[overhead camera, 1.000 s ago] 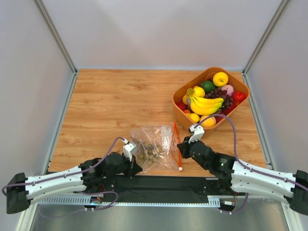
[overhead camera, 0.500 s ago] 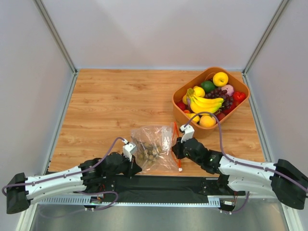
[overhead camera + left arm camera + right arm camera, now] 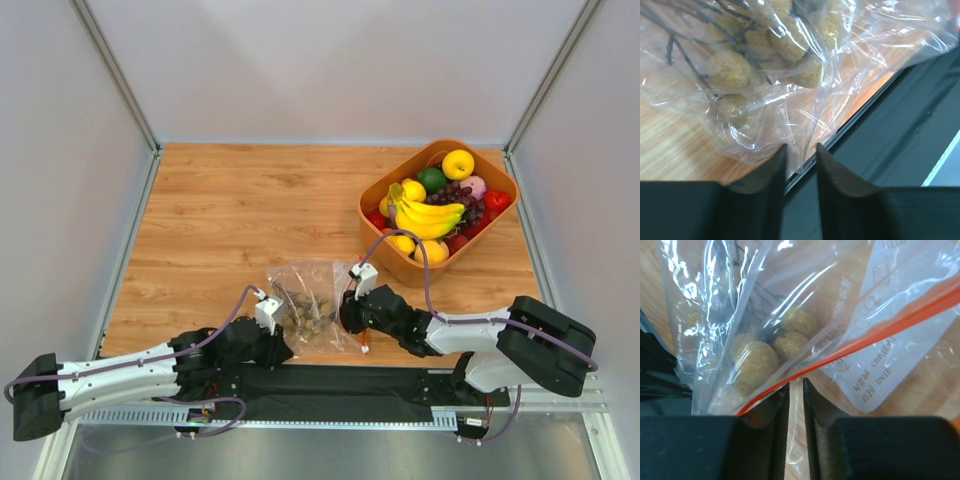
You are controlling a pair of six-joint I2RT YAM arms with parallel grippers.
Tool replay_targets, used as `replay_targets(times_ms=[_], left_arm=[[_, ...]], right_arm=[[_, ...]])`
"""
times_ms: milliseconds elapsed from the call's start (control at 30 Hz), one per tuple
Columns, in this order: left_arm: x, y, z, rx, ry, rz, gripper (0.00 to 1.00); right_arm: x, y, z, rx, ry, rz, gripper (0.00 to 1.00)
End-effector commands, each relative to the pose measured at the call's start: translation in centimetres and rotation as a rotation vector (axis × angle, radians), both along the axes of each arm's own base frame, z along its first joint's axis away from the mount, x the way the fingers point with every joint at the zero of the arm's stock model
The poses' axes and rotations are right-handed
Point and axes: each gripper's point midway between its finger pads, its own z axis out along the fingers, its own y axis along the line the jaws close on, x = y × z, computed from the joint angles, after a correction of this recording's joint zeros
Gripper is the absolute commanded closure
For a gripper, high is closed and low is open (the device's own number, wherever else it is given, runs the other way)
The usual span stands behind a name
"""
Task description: Open the zip-top bag and remove the fake food
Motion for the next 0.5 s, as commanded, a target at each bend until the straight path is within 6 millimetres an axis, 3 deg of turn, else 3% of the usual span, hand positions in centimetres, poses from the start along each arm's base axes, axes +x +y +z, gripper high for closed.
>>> replay_targets(times_ms=[0,33,67,133,300,467], left_arm=[[0.6,-0.1,0.4,0.001,-0.022,0.02,0.71],[0.6,-0.1,0.4,0.004,-0.021,0.02,0.82],[0.6,-0.1,0.3,0.005,-0.019,0.02,0.87],[0.6,-0.2,0.3,0.005,-0.019,0.015,1.0],[0.3,-0.6,0.6,-0.015,-0.027,-0.017,1.0],[-0.3,-1.6,1.4,-0.054,-0.047,-0.091,1.0]], right_arm=[[0.9,2.6,4.1,0.19,-0.071,0.02,0.79],[0.3,2.9,4.4,0.21,-0.064,0.051,0.77],[0.0,3.1,4.7,0.236,-0.069,0.067,0.68],[-0.3,3.2,5.3,0.263,-0.073,0.084,0.62],[-0.5,3.3,6.2,0.286,-0.088,0.099,0.38],[-0.2,3.7,6.4,0.283,-0.088,0.094,0.25]])
